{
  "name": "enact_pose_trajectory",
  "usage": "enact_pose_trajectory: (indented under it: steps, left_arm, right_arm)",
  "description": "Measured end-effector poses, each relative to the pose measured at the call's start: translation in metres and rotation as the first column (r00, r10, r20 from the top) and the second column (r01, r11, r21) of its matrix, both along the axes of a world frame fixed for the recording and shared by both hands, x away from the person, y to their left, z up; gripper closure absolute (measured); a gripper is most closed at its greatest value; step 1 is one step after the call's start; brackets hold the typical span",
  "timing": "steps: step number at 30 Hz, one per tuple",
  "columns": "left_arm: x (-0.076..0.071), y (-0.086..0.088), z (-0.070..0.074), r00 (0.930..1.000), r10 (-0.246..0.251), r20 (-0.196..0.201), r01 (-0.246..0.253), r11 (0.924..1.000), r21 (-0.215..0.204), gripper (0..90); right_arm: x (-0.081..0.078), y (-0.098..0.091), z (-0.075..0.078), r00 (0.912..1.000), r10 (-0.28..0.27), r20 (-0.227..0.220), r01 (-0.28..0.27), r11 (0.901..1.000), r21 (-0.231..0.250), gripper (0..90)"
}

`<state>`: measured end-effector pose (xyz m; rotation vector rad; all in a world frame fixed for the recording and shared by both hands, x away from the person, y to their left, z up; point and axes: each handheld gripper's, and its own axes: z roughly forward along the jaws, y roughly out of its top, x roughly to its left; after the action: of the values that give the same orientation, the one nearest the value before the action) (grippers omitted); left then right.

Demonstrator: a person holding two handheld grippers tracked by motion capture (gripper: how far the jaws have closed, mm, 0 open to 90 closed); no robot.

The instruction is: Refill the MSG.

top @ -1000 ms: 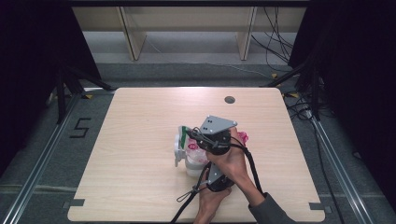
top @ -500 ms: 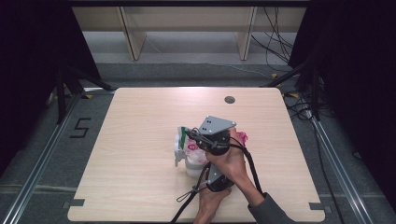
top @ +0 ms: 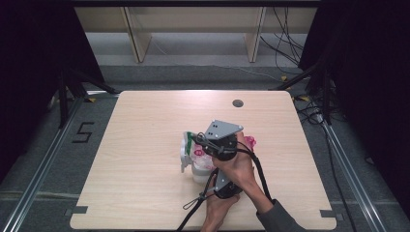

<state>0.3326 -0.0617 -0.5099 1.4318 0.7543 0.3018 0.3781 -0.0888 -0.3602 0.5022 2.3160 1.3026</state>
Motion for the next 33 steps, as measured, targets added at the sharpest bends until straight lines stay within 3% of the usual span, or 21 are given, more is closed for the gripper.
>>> enact_pose_trajectory:
  steps: [2, 8, 9, 14, 16, 18, 19, 20, 21, 24, 25, 26, 27, 28, 33]
  left_arm:
    - [0.0002, 0.0002, 0.0001, 1.0000, -0.002, 0.004, 0.002, 1.0000, 0.001, 75.2]
    - [0.0000, 0.0004, 0.0000, 1.0000, -0.002, 0.000, 0.002, 1.0000, 0.001, 75.2]
    - [-0.0001, 0.0002, 0.0004, 1.0000, -0.003, 0.000, 0.003, 1.0000, 0.000, 75.2]
    - [0.0000, 0.0000, 0.0002, 1.0000, 0.002, 0.000, -0.002, 1.0000, 0.007, 75.2]
    - [-0.0008, -0.0046, 0.0010, 0.9997, 0.025, -0.001, -0.025, 0.9984, -0.052, 75.2]
    - [-0.0010, -0.0043, 0.0004, 0.9997, 0.026, -0.004, -0.026, 0.9984, -0.050, 75.2]
    - [-0.0005, 0.0007, 0.0002, 1.0000, 0.003, 0.001, -0.003, 0.9999, 0.014, 75.2]
    - [-0.0004, 0.0004, 0.0005, 1.0000, 0.002, -0.001, -0.002, 1.0000, 0.006, 75.2]
    - [-0.0007, -0.0041, 0.0009, 0.9997, 0.023, -0.002, -0.023, 0.9985, -0.050, 75.2]
    - [-0.0010, -0.0041, 0.0013, 0.9997, 0.024, 0.001, -0.024, 0.9985, -0.049, 75.3]
    - [-0.0011, -0.0057, 0.0010, 0.9993, 0.036, -0.005, -0.036, 0.9973, -0.064, 75.2]
    - [-0.0011, -0.0036, 0.0006, 0.9997, 0.022, -0.005, -0.023, 0.9988, -0.044, 75.2]
    - [-0.0004, 0.0007, 0.0005, 1.0000, 0.007, 0.000, -0.007, 0.9999, 0.012, 75.3]
    - [-0.0006, -0.0040, 0.0007, 0.9997, 0.025, 0.000, -0.025, 0.9985, -0.049, 75.2]
    - [-0.0011, -0.0037, 0.0009, 0.9995, 0.032, -0.005, -0.032, 0.9980, -0.054, 75.3]
  right_arm:
    - [-0.0016, 0.0004, 0.0005, 0.9999, -0.001, -0.011, 0.002, 0.9999, 0.016, 89.7]
    - [-0.0002, 0.0012, -0.0003, 0.9999, -0.001, 0.011, 0.001, 1.0000, 0.008, 89.7]
    - [-0.0014, 0.0009, 0.0002, 0.9999, -0.003, -0.010, 0.003, 0.9999, 0.016, 89.8]
    - [-0.0006, 0.0006, -0.0001, 1.0000, -0.004, -0.007, 0.004, 0.9998, 0.018, 89.7]
    - [-0.0010, 0.0000, 0.0010, 1.0000, -0.002, -0.005, 0.002, 0.9998, 0.022, 89.7]
    - [-0.0008, 0.0006, 0.0007, 0.9999, 0.002, 0.010, -0.002, 1.0000, 0.006, 89.7]
    - [-0.0008, 0.0019, -0.0006, 1.0000, 0.002, 0.000, -0.002, 1.0000, 0.009, 89.7]
    - [-0.0006, 0.0018, -0.0008, 1.0000, -0.001, -0.002, 0.001, 1.0000, 0.009, 89.7]
    - [0.0005, 0.0006, 0.0001, 0.9999, 0.007, 0.014, -0.007, 1.0000, 0.005, 89.7]
    - [-0.0030, 0.0006, 0.0018, 0.9998, -0.011, -0.017, 0.011, 0.9995, 0.029, 89.7]
    - [-0.0018, 0.0011, 0.0012, 1.0000, 0.001, -0.007, -0.001, 0.9999, 0.015, 89.7]
    - [-0.0003, 0.0015, 0.0000, 1.0000, 0.005, -0.003, -0.005, 1.0000, 0.007, 89.7]
    - [0.0009, 0.0015, -0.0004, 0.9999, 0.007, 0.014, -0.007, 1.0000, -0.003, 89.7]
    - [0.0008, 0.0014, -0.0002, 0.9999, 0.007, 0.015, -0.007, 1.0000, 0.000, 89.7]
    - [-0.0005, 0.0023, -0.0003, 1.0000, 0.001, -0.003, -0.001, 1.0000, 0.007, 89.7]
